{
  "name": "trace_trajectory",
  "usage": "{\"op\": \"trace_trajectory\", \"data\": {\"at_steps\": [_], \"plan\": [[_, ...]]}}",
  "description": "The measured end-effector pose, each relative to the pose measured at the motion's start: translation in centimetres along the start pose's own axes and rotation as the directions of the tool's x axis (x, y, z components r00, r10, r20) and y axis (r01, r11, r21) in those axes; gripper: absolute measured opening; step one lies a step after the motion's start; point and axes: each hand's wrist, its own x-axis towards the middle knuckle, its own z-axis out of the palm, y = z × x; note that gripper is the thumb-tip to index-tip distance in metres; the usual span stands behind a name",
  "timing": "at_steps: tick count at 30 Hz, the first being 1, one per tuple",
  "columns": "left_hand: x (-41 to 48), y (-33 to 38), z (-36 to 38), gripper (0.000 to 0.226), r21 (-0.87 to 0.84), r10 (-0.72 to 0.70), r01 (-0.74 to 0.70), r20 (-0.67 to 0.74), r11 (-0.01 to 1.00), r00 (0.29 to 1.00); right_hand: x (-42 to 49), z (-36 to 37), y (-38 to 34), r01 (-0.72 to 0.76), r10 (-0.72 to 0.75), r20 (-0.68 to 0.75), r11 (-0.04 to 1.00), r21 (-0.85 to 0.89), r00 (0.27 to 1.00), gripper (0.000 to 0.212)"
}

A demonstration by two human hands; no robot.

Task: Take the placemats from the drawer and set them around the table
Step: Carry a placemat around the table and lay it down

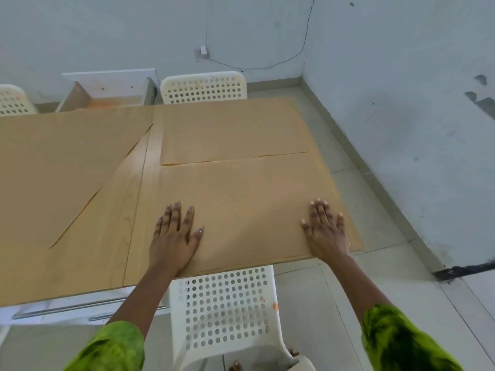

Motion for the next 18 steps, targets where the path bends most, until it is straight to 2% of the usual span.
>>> {"op": "trace_trajectory", "data": {"at_steps": [4,7,9,11,14,18], "plan": [[-0.4,0.3,-1.3,0.070,-0.025,-0.033,0.036,0.105,0.999,0.994,-0.6,-0.9,-1.2,-0.015,0.014,0.028,0.999,0.051,1.000,0.061],[-1.8,1.2,-3.1,0.064,-0.152,-0.059,0.067,0.058,0.986,0.997,-2.1,-1.7,-4.0,0.057,-0.047,-0.050,0.971,0.234,0.998,0.054],[-3.2,1.8,-4.3,0.057,-0.314,-0.079,0.071,-0.015,0.947,0.997,-3.6,-2.4,-6.0,0.108,-0.062,-0.122,0.901,0.420,0.991,0.047],[-5.1,2.0,-5.5,0.048,-0.495,-0.166,0.101,-0.089,0.863,0.982,-5.3,-3.2,-7.7,0.145,-0.063,-0.159,0.800,0.582,0.985,0.042],[-7.9,1.6,-7.0,0.037,-0.659,-0.274,0.129,-0.121,0.741,0.954,-8.0,-3.9,-10.0,0.110,-0.036,-0.114,0.654,0.749,0.993,0.039],[-11.2,-0.6,-8.5,0.034,-0.774,-0.374,0.163,-0.102,0.611,0.922,-10.4,-3.9,-13.4,0.067,-0.091,-0.023,0.514,0.855,0.996,0.034]]}}
